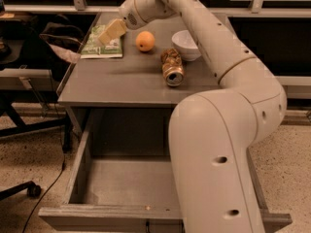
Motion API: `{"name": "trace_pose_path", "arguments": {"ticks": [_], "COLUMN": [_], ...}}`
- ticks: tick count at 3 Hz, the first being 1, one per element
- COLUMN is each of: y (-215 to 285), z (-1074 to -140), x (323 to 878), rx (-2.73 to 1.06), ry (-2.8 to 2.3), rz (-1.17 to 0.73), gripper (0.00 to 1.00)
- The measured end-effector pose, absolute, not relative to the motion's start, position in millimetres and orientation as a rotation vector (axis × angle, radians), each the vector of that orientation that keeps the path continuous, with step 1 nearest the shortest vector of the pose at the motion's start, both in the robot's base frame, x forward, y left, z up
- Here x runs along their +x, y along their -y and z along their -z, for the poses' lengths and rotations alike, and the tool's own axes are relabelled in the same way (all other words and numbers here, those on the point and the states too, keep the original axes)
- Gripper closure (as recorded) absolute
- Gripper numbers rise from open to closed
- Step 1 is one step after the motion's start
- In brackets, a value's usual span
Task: Place green jalapeno chip bag into top drawer
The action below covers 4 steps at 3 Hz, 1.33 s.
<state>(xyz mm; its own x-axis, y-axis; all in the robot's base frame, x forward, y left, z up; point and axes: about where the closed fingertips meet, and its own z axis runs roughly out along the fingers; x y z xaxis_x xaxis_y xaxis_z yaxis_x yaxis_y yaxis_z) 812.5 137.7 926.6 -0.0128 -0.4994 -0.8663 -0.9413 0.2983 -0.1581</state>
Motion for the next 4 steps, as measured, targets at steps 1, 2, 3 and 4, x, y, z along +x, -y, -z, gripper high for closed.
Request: {"name": "trace_pose_path", "arguments": {"ticks": [1, 2, 3, 4], "y": [-151.0, -158.1, -163.5, -166.2], "z": [-914.0, -904.7, -893.3, -875.2], "x": [816.3, 817.2, 817.2, 817.1], "rx": [-1.371, -1.391, -1.410, -1.411], "ry": [-1.673, -1.695, -1.726, -1.774], "rz": [-0.633, -0.653, -0.672, -0.713], "gripper": [0.00, 0.00, 0.00, 0.00]}}
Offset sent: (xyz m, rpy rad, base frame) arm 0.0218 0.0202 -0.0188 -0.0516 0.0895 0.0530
